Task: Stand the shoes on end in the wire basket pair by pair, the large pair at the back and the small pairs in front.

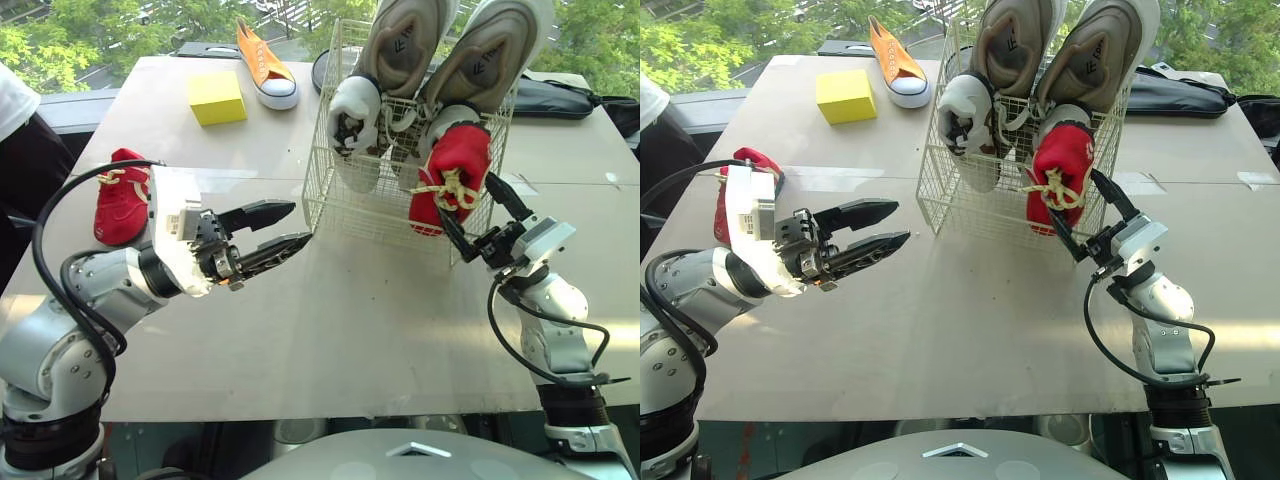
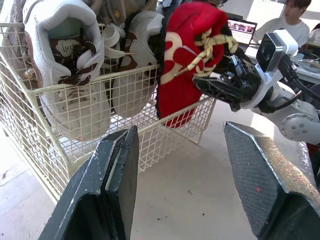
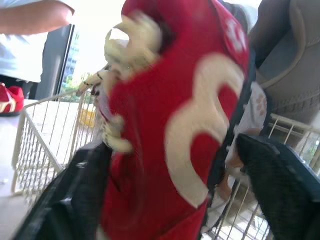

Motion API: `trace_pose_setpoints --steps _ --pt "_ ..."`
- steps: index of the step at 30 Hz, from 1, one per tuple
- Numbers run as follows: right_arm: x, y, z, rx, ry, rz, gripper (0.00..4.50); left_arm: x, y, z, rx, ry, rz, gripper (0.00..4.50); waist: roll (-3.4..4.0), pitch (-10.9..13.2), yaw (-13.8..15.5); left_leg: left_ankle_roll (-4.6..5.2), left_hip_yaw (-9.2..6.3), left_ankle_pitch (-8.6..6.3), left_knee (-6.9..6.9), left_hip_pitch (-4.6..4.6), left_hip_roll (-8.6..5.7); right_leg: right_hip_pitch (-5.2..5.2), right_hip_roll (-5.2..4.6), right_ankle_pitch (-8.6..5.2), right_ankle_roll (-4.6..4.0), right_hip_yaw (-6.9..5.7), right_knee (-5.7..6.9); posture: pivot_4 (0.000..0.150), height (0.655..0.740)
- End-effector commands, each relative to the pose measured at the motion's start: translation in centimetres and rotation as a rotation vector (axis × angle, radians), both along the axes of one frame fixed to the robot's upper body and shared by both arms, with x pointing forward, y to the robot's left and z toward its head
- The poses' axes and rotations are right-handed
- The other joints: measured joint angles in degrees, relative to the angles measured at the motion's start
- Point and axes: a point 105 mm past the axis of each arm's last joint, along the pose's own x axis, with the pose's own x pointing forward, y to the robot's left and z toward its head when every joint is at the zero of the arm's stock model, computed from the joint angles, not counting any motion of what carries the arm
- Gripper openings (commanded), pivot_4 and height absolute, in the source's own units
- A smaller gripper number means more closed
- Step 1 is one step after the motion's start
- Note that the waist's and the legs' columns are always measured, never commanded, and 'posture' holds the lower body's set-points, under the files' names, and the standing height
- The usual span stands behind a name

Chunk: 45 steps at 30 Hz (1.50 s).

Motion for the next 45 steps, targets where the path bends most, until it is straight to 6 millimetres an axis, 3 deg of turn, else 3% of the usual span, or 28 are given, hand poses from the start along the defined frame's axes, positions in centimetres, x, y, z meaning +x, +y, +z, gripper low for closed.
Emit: trace_pose_setpoints --steps 1,8,13,19,22,25,30,36,41,45 --pt "-0.2 -1.2 -0.7 -0.024 0.084 -0.012 4.44 0.3 0.4 0.4 0.0 -0.031 0.015 2.96 0.14 0.1 0.0 0.0 0.02 0.0 -0.02 -0.01 0.0 -0.02 -0.03 0.0 0.0 0.0 -0.01 0.15 0.74" --pt "-2.3 -2.2 0.9 -0.141 0.15 -0.021 4.44 1.8 2.7 -0.2 -0.041 0.037 0.12 2.96 0.01 0.0 0.3 -0.08 0.05 0.06 -0.67 -0.07 -0.04 -0.24 -0.11 0.0 -0.33 -0.14 -0.16 0.15 0.74" --pt "-5.0 -2.7 2.3 -0.206 0.258 0.076 4.44 4.3 7.5 -1.4 -0.052 0.102 0.361 2.96 0.18 0.1 0.2 0.09 0.05 0.24 -0.99 -0.14 -0.02 -0.43 -0.05 -0.16 -0.64 -0.21 -0.14 0.15 0.74" --pt "-8.0 -5.2 1.4 -0.329 0.474 0.159 4.44 6.8 12.4 -1.4 -0.04 0.137 0.57 2.96 0.09 0.1 0.6 0.15 -0.02 0.23 -1.02 -0.27 -0.02 -0.44 -0.04 -0.32 -0.46 -0.4 -0.25 0.15 0.74" --pt "-10.3 -3.6 2.4 -0.324 0.524 0.319 4.44 7.4 14.5 -1.0 -0.038 0.178 0.64 2.96 -0.03 0.2 0.7 0.18 -0.07 0.2 -1.02 -0.34 -0.01 -0.45 -0.04 -0.32 -0.45 -0.48 -0.35 0.15 0.74" --pt "-11.2 -0.3 4.5 -0.277 0.463 0.488 4.44 7.6 17.4 0.1 -0.036 0.211 0.724 2.96 -0.18 0.3 0.0 0.17 -0.1 0.2 -1.02 -0.37 0.05 -0.48 -0.03 -0.32 -0.44 -0.54 -0.33 0.15 0.74" --pt "-10.5 3.3 6.8 -0.264 0.31 0.623 4.44 7.2 23.3 1.5 -0.052 0.325 0.86 2.96 -0.48 0.5 0.1 0.09 0.03 0.2 -1.03 -0.35 0.18 -0.62 -0.23 -0.32 -0.44 -1.0 -0.29 0.15 0.74" --pt "-9.5 5.0 7.9 -0.251 0.242 0.679 4.44 6.9 28.6 1.4 0.027 0.426 1.04 2.96 -0.6 0.5 1.3 -0.1 -0.09 0.31 -1.04 -0.7 -0.08 -0.81 -0.67 -0.18 -0.66 -1.76 -0.33 0.15 0.74" --pt "-9.5 5.6 7.8 -0.258 0.233 0.693 4.44 7.7 29.3 -1.6 0.244 0.521 1.07 2.96 -0.89 0.3 1.8 0.0 -0.11 0.29 -0.82 -1.12 -0.32 -0.94 -0.52 -0.14 -0.65 -2.0 -0.32 0.15 0.74" --pt "-9.5 5.3 8.2 -0.256 0.223 0.68 4.44 9.0 27.0 -3.9 0.294 0.577 0.939 2.96 -0.99 0.3 1.7 0.09 -0.09 0.24 -0.69 -1.15 -0.33 -0.91 -0.57 -0.09 -0.54 -1.99 -0.36 0.15 0.74"
